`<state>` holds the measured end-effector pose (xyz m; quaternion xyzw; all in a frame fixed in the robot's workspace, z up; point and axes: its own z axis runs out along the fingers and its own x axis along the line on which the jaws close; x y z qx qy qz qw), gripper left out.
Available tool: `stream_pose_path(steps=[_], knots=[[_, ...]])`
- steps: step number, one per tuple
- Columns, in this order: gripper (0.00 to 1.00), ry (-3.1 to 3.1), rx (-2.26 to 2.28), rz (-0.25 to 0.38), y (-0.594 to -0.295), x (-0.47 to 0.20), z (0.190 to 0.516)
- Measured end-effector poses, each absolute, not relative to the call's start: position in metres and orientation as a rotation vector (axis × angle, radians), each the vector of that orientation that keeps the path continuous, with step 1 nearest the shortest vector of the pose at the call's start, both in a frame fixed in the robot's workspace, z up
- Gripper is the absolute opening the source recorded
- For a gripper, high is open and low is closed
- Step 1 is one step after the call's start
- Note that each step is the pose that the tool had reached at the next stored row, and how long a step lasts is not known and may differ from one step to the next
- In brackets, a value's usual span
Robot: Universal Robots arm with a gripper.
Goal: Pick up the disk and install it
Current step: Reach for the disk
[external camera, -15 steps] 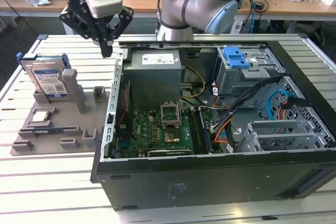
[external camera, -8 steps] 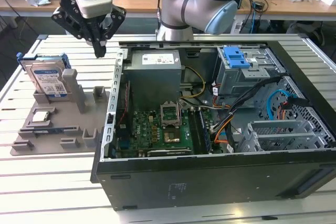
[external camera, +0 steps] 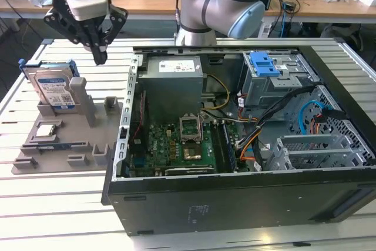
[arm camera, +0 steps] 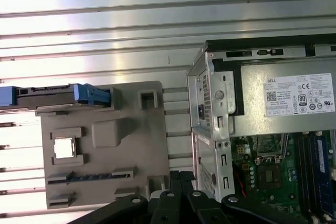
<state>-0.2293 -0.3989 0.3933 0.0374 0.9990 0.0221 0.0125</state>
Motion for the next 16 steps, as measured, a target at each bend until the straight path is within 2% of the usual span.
stream_pose_path(steps=[16], knots=[[0.11, 3.114, 0.117, 0.069, -0.399, -0.259, 0.393]])
